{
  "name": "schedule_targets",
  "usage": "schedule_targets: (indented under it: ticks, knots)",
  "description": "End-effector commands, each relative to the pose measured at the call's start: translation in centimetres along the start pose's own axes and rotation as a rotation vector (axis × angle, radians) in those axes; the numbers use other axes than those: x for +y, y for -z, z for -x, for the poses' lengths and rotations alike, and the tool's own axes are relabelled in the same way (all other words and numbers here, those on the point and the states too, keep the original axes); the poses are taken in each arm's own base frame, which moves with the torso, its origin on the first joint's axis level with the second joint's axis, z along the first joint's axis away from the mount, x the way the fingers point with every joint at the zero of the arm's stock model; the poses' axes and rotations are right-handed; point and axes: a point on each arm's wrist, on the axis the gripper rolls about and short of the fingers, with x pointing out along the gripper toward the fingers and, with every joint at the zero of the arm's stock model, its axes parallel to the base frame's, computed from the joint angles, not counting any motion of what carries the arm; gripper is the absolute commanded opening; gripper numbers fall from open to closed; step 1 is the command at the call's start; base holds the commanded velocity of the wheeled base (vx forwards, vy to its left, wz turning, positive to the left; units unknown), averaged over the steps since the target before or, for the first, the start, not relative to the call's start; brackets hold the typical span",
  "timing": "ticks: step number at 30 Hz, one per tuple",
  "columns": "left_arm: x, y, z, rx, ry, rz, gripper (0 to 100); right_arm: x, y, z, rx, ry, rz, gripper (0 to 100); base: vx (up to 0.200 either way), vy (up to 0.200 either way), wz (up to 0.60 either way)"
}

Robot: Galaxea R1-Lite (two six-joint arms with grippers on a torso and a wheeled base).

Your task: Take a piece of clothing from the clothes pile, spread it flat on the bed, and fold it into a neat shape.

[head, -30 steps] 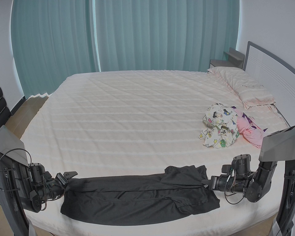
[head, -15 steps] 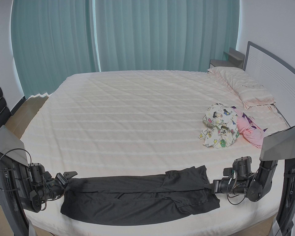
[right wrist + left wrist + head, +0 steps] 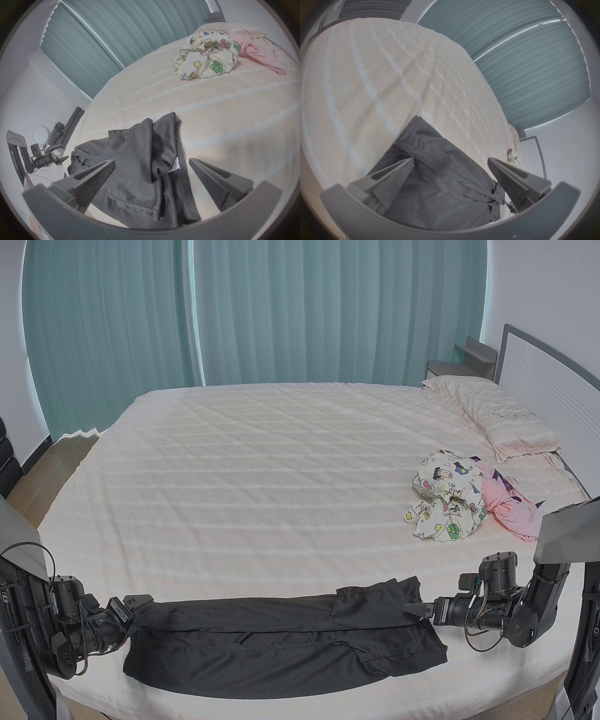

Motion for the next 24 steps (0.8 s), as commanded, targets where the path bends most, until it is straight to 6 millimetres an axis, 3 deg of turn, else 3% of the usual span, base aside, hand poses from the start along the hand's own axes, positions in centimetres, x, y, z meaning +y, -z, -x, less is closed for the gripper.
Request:
schedule_targets:
  ticks: [1,12,24]
  knots:
    - [-0.1,0.1,0.6,-0.006,-0.001,0.003,100,0.2,-0.5,0.4,-0.022,-0.002,-0.009,100,-0.2,0.0,0.0]
    - [0.2,-0.4,1.0,-0.04,-0.022,0.01,100,-0.4,-1.0,0.3,-0.042,0.008,-0.049,100,-0.2,0.0,0.0]
    - [1.7,0.4,1.2,0.008,-0.194,-0.121,100,-0.5,-0.9,0.1,-0.04,0.007,-0.05,100,0.0,0.0,0.0]
